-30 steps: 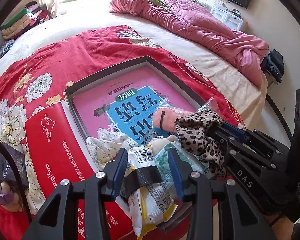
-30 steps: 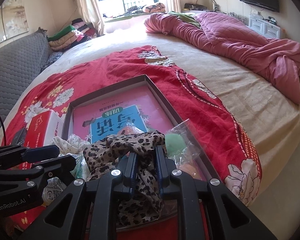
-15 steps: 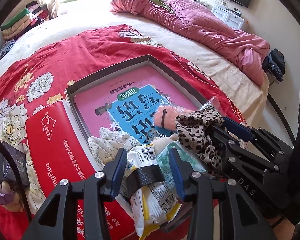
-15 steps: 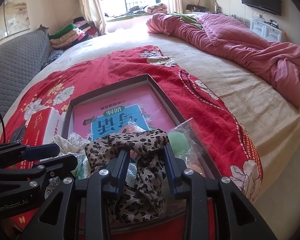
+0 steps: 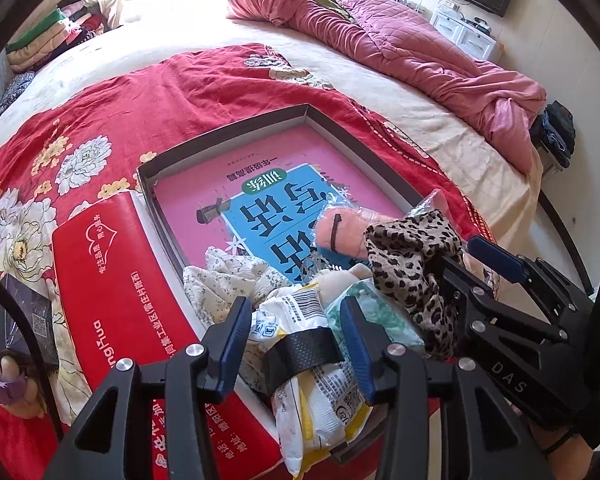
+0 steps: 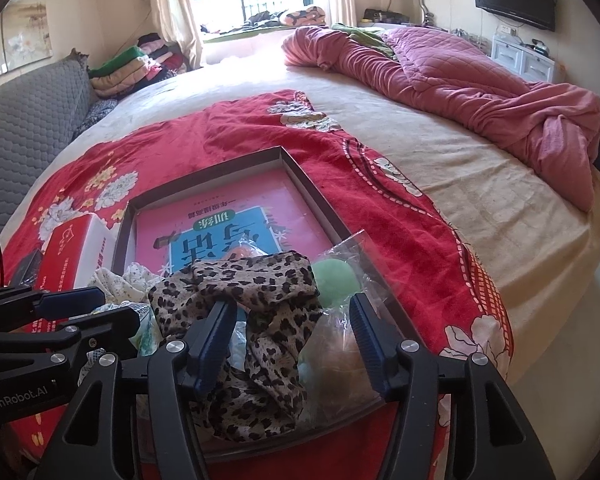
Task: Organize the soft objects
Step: 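Lower the snack bag into the tray and open the left tool while the right tool drops the leopard-print cloth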
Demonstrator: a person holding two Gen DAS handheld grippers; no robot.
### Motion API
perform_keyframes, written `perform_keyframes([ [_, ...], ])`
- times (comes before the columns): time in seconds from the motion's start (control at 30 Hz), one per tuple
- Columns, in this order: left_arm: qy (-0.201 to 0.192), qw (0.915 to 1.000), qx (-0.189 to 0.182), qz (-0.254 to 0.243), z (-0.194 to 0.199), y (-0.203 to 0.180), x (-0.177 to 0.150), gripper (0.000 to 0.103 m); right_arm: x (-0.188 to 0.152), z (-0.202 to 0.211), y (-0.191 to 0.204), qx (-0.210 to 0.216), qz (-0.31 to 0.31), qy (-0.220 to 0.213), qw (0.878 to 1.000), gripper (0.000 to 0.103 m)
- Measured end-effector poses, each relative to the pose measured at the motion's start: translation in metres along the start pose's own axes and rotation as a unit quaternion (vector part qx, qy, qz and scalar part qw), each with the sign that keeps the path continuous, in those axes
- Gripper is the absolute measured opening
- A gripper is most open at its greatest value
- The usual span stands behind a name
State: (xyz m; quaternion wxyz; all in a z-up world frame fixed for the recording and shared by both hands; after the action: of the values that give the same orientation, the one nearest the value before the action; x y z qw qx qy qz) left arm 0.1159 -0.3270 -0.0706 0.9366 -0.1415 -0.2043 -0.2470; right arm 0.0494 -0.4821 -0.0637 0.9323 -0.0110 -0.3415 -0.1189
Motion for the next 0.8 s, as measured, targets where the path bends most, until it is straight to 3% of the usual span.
perform_keyframes([
  [0.6,0.001,1.0000,-0.003,0.001,-0.002,0.000,0.000,0.061,0.015,-0.006,0.002,-0.031,0.027,0.007,0.999,0.074],
  [0.8,-0.003,1.0000,0.000,-0.002,0.000,-0.002,0.000,0.067,0.014,-0.002,-0.002,-0.038,0.028,0.009,0.999,0.074],
])
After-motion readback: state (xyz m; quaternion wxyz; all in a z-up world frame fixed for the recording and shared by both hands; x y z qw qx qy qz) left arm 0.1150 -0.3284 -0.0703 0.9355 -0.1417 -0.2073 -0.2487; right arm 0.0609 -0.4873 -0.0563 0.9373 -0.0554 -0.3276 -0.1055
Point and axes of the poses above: each gripper's, at about its wrist camera, not at the fingertips, and z roughly against the way its jaws point, y to its left, x to its top, the point moved 4 cm from there along -z, roughly the way its jaws point, and after that the axes turned 1 degree about y, right-handed, at the moved point
